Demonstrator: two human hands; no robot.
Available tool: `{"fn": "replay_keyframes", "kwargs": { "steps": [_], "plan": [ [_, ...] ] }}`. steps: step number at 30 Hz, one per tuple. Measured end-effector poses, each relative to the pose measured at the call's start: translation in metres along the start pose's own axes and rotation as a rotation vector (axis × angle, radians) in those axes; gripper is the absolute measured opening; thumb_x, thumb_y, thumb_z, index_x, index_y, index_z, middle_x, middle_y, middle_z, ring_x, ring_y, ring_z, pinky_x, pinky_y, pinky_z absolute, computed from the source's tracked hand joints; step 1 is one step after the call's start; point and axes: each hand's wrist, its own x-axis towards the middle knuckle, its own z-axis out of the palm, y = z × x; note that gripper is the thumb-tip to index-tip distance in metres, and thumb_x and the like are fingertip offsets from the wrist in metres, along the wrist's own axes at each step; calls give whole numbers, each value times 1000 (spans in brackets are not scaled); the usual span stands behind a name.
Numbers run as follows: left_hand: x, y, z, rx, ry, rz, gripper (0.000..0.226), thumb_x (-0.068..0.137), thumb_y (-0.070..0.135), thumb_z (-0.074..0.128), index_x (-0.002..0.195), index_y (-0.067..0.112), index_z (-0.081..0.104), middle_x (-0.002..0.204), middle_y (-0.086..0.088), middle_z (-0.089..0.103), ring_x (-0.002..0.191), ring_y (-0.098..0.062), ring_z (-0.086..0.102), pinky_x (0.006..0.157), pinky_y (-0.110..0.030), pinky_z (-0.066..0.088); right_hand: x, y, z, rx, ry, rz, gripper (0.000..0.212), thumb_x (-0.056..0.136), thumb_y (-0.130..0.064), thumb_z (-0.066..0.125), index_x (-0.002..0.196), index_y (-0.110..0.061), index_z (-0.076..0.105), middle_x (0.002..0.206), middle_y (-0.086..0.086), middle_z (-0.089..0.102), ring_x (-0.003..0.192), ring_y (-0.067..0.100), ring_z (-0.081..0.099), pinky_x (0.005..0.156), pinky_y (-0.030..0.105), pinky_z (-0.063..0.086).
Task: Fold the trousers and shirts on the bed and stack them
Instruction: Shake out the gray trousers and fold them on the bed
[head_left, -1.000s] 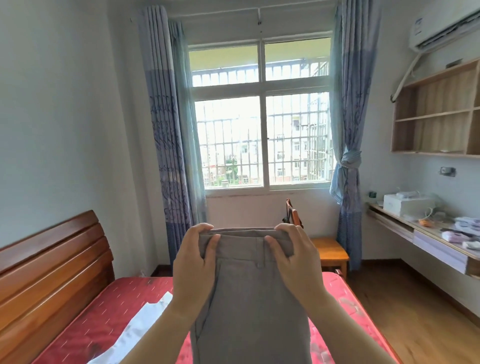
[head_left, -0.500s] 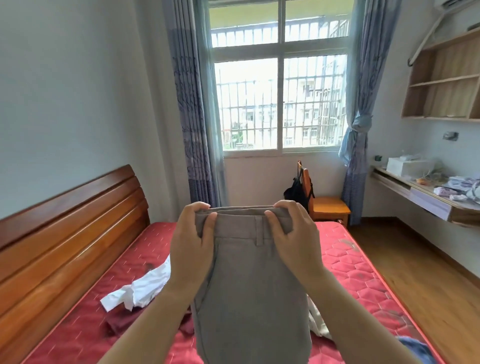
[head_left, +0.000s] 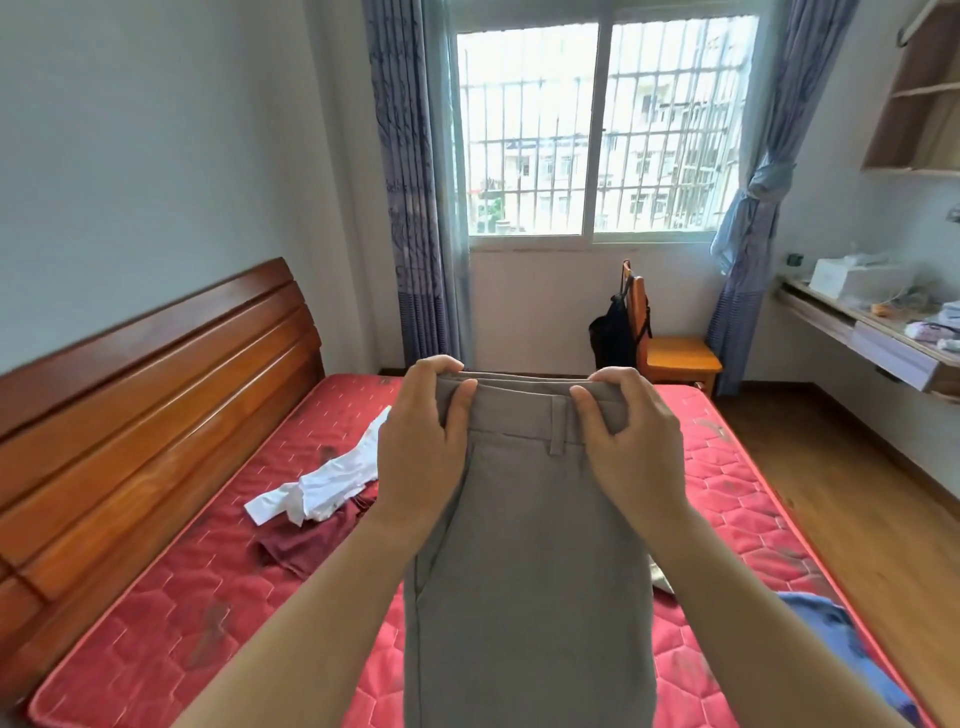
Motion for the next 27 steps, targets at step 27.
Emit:
{"fn": "replay_keyframes", "kwargs": {
  "steps": [27],
  "plan": [
    [-72,-417,425,359,-826,-629,66,90,37,55,145,14,25,144,-12,37,130,-28,38,102,-38,33,-21,541,290,-271,-855,543,65,86,-39,63,138,-8,38,138,11,35,129,24,37,104,28,28]
  ]
}}
